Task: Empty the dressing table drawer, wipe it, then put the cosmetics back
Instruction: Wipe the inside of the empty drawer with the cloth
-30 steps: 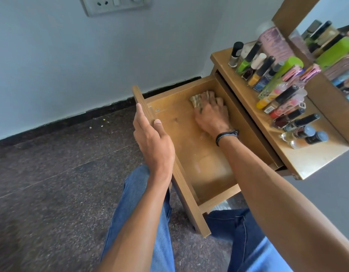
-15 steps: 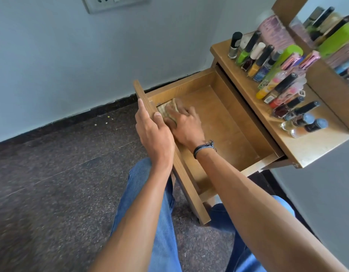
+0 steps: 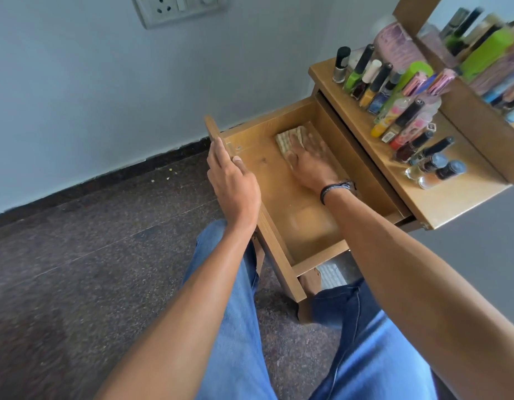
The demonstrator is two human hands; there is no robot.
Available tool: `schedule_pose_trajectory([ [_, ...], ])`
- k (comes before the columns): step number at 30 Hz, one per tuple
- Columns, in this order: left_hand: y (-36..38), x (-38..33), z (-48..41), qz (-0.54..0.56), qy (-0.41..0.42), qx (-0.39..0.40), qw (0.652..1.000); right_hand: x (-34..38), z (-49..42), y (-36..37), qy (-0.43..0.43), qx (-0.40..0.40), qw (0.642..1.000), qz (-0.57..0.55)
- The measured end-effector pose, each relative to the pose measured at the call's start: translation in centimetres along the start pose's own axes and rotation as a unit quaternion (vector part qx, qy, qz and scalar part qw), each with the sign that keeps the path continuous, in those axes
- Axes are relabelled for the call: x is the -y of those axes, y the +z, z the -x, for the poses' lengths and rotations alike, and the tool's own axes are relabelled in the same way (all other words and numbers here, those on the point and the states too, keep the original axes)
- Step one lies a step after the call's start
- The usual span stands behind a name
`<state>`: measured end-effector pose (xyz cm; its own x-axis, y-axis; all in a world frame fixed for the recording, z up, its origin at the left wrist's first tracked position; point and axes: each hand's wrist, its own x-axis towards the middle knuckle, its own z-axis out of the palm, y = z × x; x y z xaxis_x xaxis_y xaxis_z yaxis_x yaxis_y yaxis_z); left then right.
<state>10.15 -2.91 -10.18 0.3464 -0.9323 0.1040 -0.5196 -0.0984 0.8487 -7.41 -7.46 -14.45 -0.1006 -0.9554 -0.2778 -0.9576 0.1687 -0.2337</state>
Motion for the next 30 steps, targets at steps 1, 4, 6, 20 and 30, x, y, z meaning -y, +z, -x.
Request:
schedule_pose_trajectory([
  [1,0.0,0.0,0.0,0.0,0.0,-0.002,1.0,0.6,0.3,0.2,0.002,0.002,1.0,-0.012],
  [4,0.0,0.1,-0.1,0.001,-0.003,-0.002,1.0,3.8,2.0,1.7,-0.025,0.015,0.999,-0.013],
  [6,0.0,0.2,-0.1,-0.002,-0.001,0.001,1.0,5.6,3.7,2.7,-0.064,0.022,0.997,-0.027],
  [20,-0.1,0.1,0.0,-0.038,0.009,0.014,0.999,-1.2,2.9,-1.4,0.004,0.01,0.999,-0.047],
  [30,-0.1,0.0,0.0,-0.043,0.009,0.014,0.999,4.5,7.4,3.3,-0.096,0.037,0.994,-0.037],
])
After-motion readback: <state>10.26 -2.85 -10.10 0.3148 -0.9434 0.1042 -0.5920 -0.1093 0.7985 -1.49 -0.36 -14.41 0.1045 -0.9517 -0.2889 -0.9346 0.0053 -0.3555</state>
